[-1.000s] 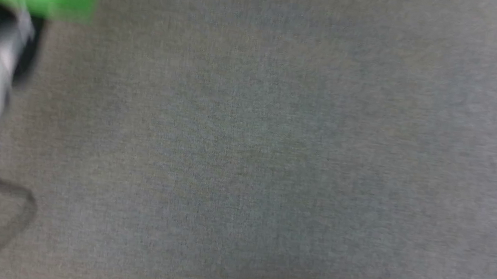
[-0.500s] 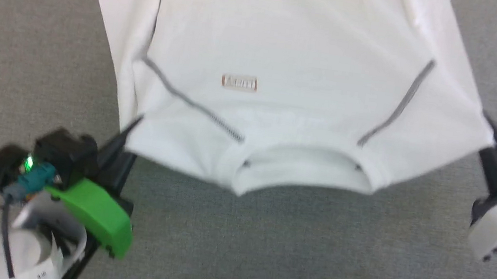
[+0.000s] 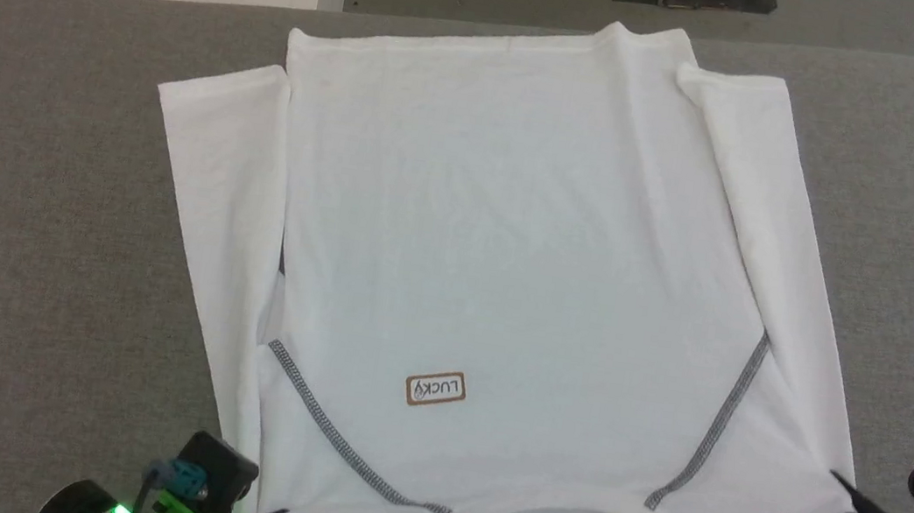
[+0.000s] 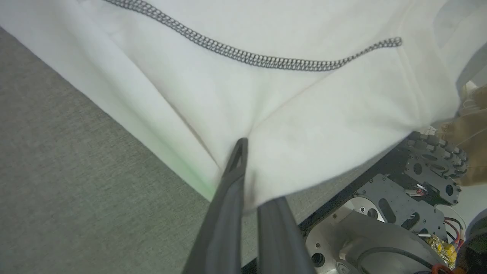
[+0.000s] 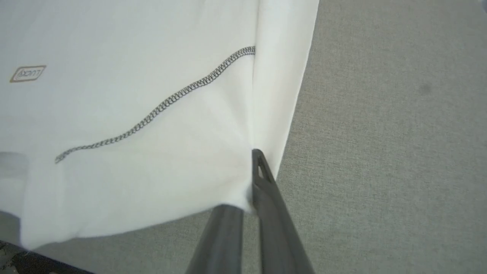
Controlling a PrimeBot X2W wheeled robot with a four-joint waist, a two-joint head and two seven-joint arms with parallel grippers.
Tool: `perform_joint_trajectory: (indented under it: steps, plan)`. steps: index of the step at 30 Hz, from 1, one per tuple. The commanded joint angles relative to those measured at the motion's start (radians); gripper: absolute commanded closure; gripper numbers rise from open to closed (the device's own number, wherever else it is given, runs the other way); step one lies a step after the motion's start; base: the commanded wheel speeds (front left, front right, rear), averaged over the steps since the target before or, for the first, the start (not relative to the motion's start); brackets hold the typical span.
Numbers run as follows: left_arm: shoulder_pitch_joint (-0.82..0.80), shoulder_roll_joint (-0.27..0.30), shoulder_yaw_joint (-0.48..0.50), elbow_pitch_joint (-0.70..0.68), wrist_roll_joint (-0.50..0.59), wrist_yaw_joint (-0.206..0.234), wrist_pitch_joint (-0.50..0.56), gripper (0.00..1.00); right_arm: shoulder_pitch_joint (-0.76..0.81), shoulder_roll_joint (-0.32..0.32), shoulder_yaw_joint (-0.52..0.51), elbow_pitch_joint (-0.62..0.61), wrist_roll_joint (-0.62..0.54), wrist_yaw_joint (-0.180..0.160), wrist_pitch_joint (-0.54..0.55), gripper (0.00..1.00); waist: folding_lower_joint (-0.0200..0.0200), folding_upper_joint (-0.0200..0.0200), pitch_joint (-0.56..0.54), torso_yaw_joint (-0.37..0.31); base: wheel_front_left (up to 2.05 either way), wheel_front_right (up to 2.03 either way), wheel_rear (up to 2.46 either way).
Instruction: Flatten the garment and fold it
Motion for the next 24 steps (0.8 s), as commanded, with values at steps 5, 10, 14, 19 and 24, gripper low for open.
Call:
perform_joint_trajectory:
  steps: [5, 10, 14, 19, 24]
  plan:
    - [0.048, 0.000, -0.022, 0.037, -0.017, -0.006, 0.011, 1.00, 0.085, 0.012, 0.008, 0.024, -0.005, -0.002, 0.000, 1.00, 0.0001, 0.0000, -0.031, 0.011, 0.00, 0.00, 0.00]
    - [0.054, -0.033, -0.041, 0.089, -0.002, -0.025, -0.032, 1.00, 0.099, 0.031, 0.025, 0.061, -0.023, -0.002, -0.038, 1.00, 0.0001, 0.0000, -0.050, 0.015, 0.00, 0.00, 0.00]
    - [0.035, -0.085, -0.065, 0.173, 0.027, -0.061, -0.085, 1.00, 0.077, 0.041, 0.058, 0.117, -0.043, -0.002, -0.078, 0.89, 0.0001, 0.0000, -0.061, 0.016, 0.00, 0.00, 0.00]
    - [0.000, -0.148, -0.083, 0.297, 0.053, -0.111, -0.156, 1.00, 0.043, 0.048, 0.105, 0.214, -0.044, -0.002, -0.123, 0.61, 0.0001, 0.0000, -0.069, 0.016, 0.00, 0.00, 0.00]
    - [-0.022, -0.185, -0.088, 0.386, 0.062, -0.128, -0.194, 0.00, 0.022, 0.048, 0.109, 0.293, -0.054, -0.002, -0.177, 0.00, 0.0001, 0.0000, -0.075, 0.018, 0.00, 0.00, 0.00]
